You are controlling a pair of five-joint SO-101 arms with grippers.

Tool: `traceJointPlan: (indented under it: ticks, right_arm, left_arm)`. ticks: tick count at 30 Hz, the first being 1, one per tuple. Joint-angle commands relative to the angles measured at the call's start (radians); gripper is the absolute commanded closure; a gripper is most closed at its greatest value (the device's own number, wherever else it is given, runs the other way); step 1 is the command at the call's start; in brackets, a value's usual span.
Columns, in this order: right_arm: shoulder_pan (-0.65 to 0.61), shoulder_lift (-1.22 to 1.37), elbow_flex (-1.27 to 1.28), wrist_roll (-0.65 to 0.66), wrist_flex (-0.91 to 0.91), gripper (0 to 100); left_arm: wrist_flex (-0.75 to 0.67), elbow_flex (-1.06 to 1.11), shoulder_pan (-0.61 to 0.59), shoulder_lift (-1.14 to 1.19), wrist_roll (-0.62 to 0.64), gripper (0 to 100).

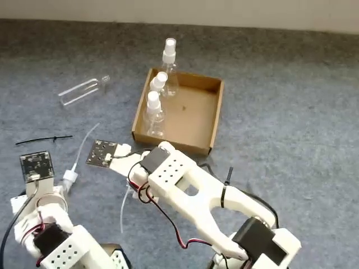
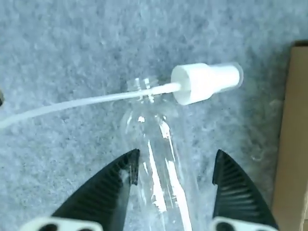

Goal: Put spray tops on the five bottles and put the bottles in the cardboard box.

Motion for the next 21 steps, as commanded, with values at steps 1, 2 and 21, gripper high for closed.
traceJointPlan:
  ticks: [1,2,21]
  right_arm:
    - [0.004,-0.008,-0.050,-0.015,-0.015,78.6]
    - [0.007,-0.007,-0.050,-0.015,-0.015,78.6]
    - [0.001,-0.008,0.099,-0.017,-0.168,78.6]
  left_arm:
    - [-0.078,-0.022,-0.036,-0.005,0.005,73]
    - [-0.058,-0.047,-0.044,0.004,-0.012,73]
    - [0.580,-1.512,0.214,1.234,-0.103,72]
